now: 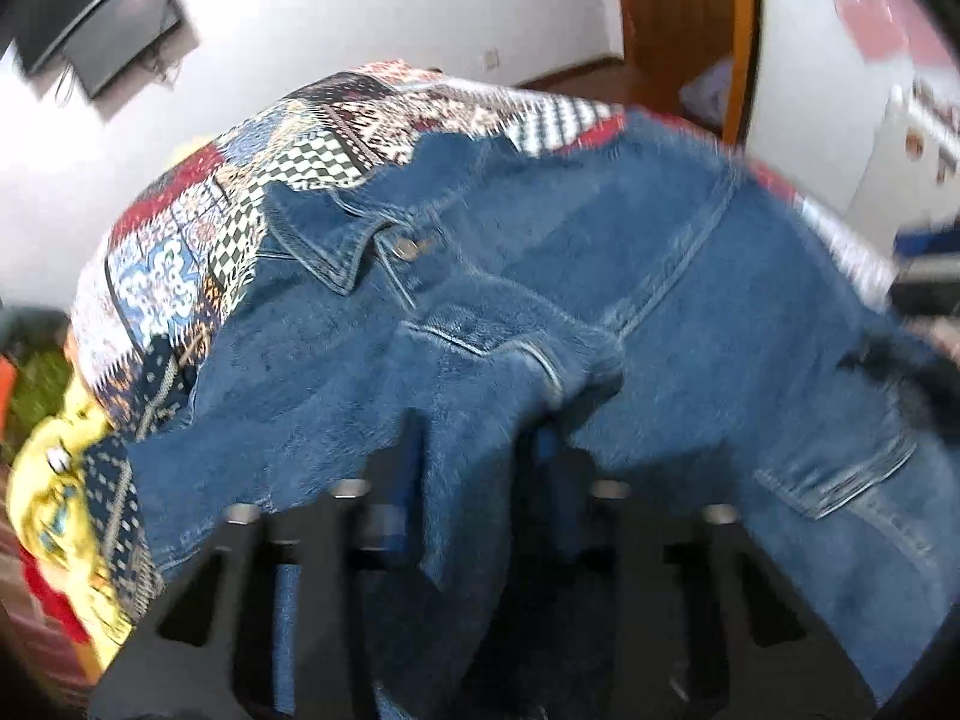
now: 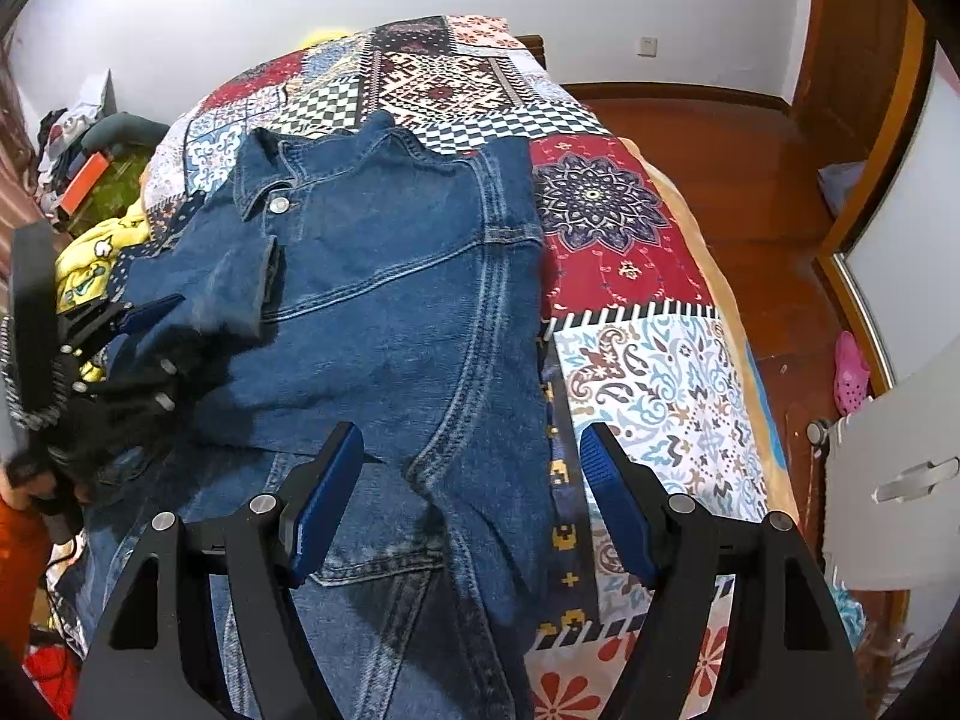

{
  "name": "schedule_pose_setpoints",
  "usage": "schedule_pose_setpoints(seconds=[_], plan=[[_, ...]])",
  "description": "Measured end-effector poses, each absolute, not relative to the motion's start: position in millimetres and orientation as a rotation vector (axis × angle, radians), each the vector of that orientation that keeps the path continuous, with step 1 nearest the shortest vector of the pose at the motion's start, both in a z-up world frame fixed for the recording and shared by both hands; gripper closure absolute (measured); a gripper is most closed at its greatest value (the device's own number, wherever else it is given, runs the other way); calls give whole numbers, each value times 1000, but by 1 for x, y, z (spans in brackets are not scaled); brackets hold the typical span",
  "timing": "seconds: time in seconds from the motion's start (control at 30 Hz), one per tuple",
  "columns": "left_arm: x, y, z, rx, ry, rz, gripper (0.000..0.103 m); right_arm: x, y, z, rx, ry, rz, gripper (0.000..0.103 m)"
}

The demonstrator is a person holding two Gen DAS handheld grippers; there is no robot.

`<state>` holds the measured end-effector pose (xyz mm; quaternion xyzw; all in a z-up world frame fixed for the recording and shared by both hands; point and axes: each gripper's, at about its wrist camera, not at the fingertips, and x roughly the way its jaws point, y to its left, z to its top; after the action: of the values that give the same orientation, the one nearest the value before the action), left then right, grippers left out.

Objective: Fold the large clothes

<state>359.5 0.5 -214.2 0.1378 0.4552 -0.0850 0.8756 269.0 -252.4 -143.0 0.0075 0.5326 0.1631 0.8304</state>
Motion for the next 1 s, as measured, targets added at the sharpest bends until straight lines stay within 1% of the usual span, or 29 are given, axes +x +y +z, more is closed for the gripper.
schedule_pose_setpoints(seconds=[0.03, 0.07, 0.17, 0.3, 0.43, 0.53, 0.57, 0.6, 0.63, 0.73, 0.77, 0.8, 0.87, 1.0], plan=[[358, 10, -205, 228, 938, -176, 90, 270, -254, -143, 22, 1132, 342, 31], [356, 20, -196, 163, 926, -176, 93, 270, -255, -143, 29, 1133, 341, 31], [346, 56, -174, -21, 888, -171, 93, 271, -256, -141, 37, 1127, 339, 31], [324, 98, -161, -126, 859, -126, 93, 274, -254, -144, 34, 1134, 340, 31], [296, 131, -169, -161, 896, -70, 93, 278, -251, -155, 14, 1167, 331, 31], [276, 149, -187, -167, 957, -41, 92, 278, -248, -161, -6, 1187, 323, 31], [270, 154, -194, -170, 980, -29, 87, 278, -247, -162, -11, 1191, 322, 31], [262, 159, -202, -175, 1005, -18, 79, 277, -246, -163, -19, 1195, 321, 31], [255, 164, -212, -181, 1034, -9, 75, 276, -245, -163, -23, 1197, 319, 31], [237, 177, -239, -217, 1125, -18, 73, 274, -244, -164, -31, 1201, 318, 31], [231, 181, -246, -216, 1147, -1, 66, 273, -244, -163, -32, 1201, 318, 31], [224, 186, -250, -217, 1156, 15, 57, 273, -244, -163, -33, 1201, 317, 31], [213, 191, -250, -232, 1151, 27, 53, 273, -244, -160, -33, 1196, 319, 31], [204, 209, -233, -226, 1127, 61, 53, 275, -241, -150, -36, 1164, 323, 31]])
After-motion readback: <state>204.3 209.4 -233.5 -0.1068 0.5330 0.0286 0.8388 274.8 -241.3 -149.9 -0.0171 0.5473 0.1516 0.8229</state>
